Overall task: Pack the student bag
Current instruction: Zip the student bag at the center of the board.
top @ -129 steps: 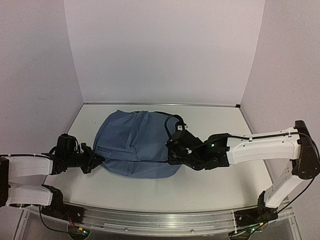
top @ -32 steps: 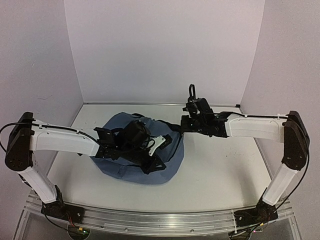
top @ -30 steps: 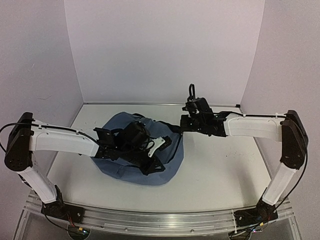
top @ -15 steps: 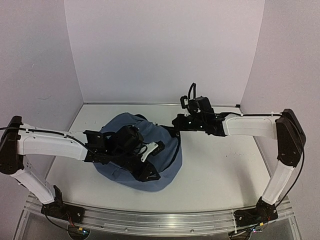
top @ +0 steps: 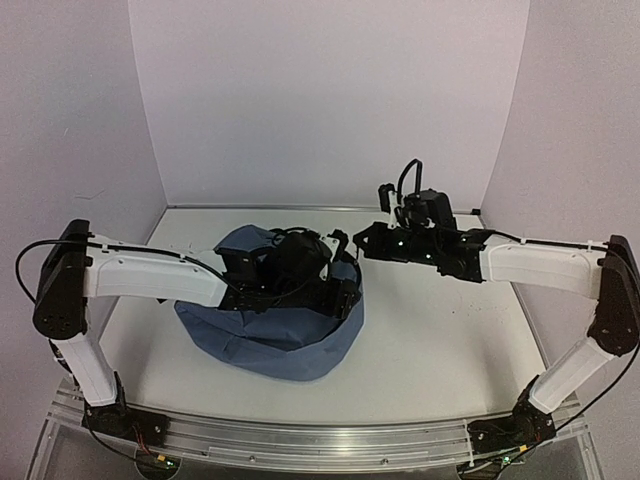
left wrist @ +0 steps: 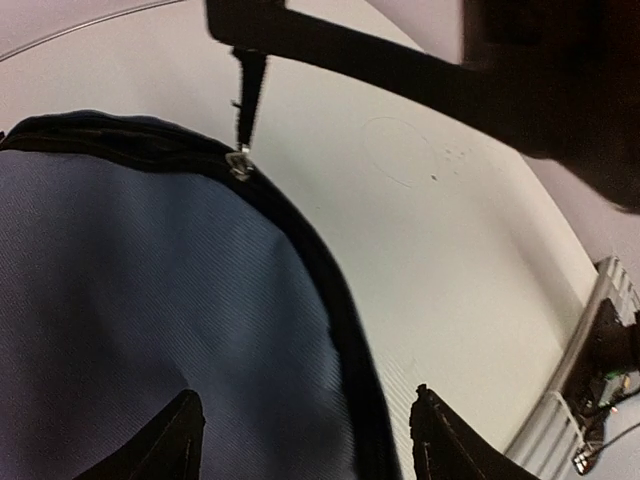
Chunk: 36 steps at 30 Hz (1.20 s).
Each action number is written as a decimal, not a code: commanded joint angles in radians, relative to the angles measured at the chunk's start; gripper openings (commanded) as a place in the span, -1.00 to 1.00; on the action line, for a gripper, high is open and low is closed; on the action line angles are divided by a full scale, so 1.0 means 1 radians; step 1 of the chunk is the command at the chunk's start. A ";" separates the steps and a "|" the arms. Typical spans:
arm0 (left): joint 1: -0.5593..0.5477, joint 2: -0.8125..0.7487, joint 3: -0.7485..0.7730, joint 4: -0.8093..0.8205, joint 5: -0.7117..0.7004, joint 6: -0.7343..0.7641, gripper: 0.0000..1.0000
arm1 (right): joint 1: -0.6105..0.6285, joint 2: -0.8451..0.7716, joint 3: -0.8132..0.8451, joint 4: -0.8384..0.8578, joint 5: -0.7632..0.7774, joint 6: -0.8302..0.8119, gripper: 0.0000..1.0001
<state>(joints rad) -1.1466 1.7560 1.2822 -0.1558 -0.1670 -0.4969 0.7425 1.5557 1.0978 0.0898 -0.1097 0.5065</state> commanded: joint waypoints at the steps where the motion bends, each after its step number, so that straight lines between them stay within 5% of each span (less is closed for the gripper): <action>1: 0.001 0.057 0.087 0.039 -0.180 0.024 0.30 | 0.006 -0.067 -0.011 0.090 0.001 0.015 -1.00; 5: 0.001 0.090 0.124 0.045 -0.229 0.050 -0.13 | 0.007 -0.080 -0.024 0.090 0.006 0.015 -1.00; 14: 0.002 0.129 0.149 0.061 -0.174 0.091 -0.36 | 0.007 -0.082 -0.030 0.088 0.010 0.013 -1.00; 23: 0.001 0.167 0.168 0.051 -0.119 0.062 0.01 | 0.006 -0.077 -0.026 0.087 0.016 0.015 -1.00; 36: -0.001 0.106 0.100 0.151 -0.084 -0.031 0.25 | 0.006 -0.050 -0.024 0.077 0.030 0.011 -1.00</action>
<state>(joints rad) -1.1416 1.9177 1.3852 -0.0823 -0.2986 -0.4964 0.7430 1.5234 1.0592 0.0856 -0.0937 0.5144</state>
